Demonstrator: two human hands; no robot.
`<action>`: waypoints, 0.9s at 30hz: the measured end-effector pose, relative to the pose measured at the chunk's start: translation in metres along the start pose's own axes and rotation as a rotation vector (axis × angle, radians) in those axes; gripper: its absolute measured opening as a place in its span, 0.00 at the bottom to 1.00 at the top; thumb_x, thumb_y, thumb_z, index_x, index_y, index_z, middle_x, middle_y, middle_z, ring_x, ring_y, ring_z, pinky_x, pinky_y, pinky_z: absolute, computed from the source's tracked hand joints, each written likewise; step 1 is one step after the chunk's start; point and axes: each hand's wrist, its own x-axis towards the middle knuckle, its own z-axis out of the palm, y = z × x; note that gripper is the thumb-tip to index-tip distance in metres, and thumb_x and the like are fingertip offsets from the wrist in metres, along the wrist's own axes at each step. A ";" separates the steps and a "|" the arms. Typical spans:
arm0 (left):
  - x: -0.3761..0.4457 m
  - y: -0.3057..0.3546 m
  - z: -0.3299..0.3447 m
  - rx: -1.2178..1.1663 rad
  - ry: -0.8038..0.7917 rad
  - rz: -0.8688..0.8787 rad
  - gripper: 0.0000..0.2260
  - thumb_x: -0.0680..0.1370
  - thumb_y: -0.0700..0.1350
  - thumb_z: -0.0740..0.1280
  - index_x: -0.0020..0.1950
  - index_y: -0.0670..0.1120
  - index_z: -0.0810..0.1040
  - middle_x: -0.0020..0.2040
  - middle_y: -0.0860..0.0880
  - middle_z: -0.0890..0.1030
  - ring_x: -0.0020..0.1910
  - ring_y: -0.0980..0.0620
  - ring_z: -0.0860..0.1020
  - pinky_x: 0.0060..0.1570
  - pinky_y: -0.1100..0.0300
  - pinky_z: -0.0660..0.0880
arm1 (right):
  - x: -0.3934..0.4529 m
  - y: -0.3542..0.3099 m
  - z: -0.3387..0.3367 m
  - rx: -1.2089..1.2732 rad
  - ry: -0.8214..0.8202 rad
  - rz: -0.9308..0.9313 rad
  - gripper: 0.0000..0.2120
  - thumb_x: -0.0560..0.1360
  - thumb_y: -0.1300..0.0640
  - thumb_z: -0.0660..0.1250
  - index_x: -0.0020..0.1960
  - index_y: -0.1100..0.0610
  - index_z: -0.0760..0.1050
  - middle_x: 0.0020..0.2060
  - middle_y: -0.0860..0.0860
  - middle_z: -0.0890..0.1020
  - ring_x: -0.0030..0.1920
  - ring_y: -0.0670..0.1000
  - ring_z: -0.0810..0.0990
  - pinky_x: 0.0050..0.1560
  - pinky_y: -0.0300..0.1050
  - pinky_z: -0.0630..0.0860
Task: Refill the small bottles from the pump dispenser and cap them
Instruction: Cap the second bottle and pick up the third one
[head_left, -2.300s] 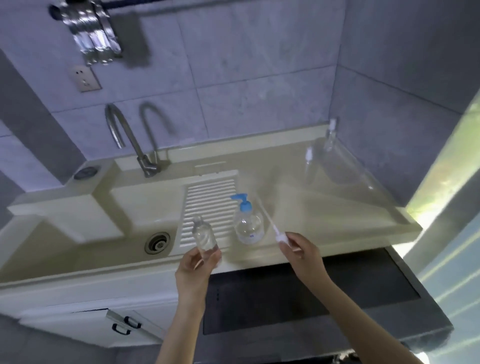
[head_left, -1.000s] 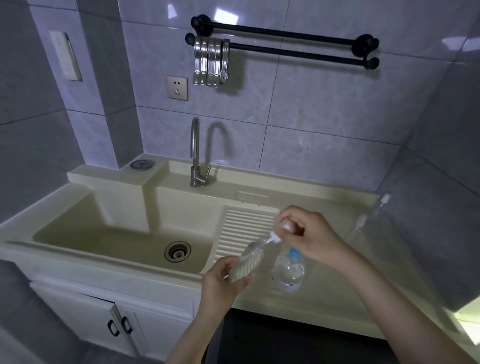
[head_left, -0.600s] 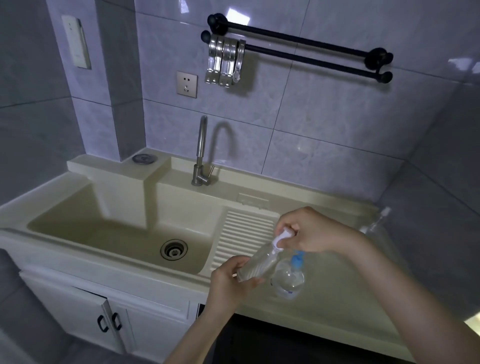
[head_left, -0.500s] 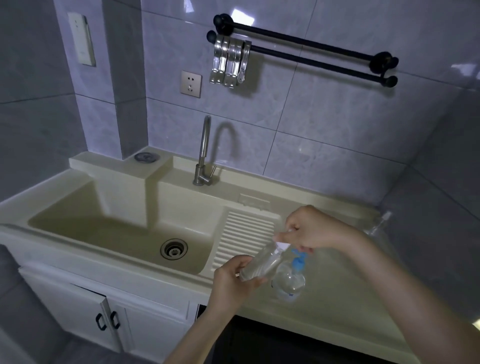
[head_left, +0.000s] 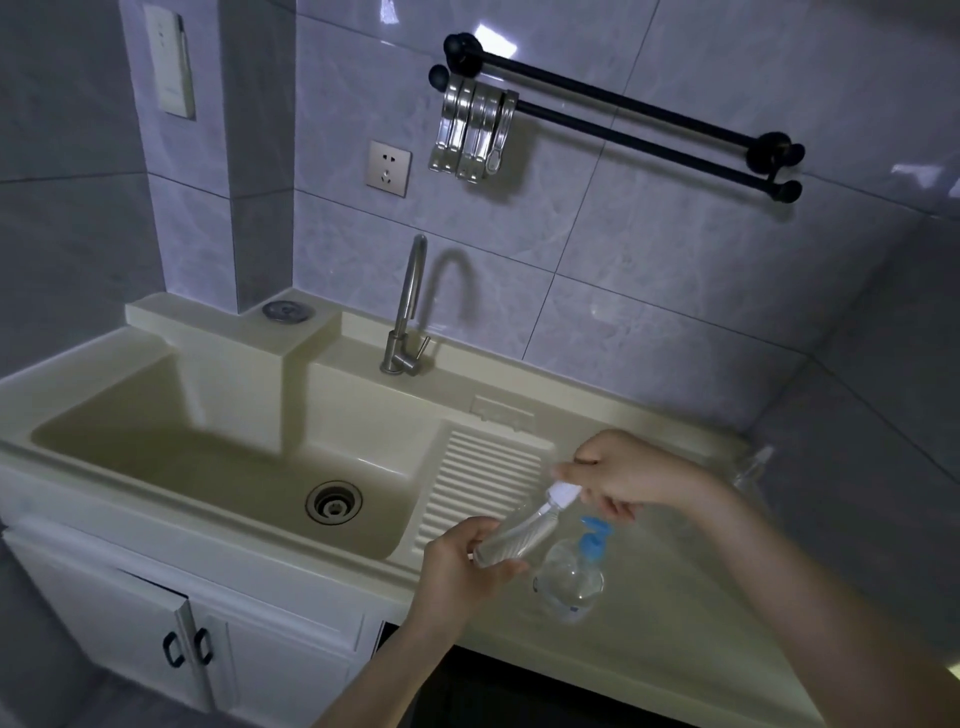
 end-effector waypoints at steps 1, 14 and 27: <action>0.000 0.001 0.000 -0.005 -0.001 -0.003 0.15 0.64 0.41 0.79 0.43 0.56 0.77 0.42 0.56 0.82 0.44 0.57 0.80 0.50 0.60 0.77 | -0.001 -0.002 -0.001 -0.063 0.023 0.022 0.26 0.77 0.38 0.61 0.33 0.60 0.75 0.20 0.51 0.76 0.20 0.50 0.73 0.29 0.38 0.71; 0.018 0.006 0.003 -0.003 -0.035 0.023 0.16 0.64 0.42 0.79 0.44 0.58 0.77 0.43 0.55 0.82 0.43 0.61 0.79 0.45 0.68 0.74 | 0.005 0.001 -0.007 -0.108 0.035 0.153 0.30 0.76 0.33 0.54 0.36 0.58 0.78 0.21 0.51 0.74 0.18 0.48 0.67 0.27 0.37 0.67; 0.026 0.008 0.005 -0.036 -0.066 0.068 0.17 0.65 0.40 0.78 0.41 0.58 0.77 0.39 0.58 0.82 0.38 0.68 0.77 0.41 0.71 0.72 | 0.007 0.000 -0.010 -0.033 0.117 0.109 0.24 0.78 0.37 0.56 0.38 0.54 0.76 0.29 0.51 0.79 0.26 0.49 0.74 0.33 0.40 0.70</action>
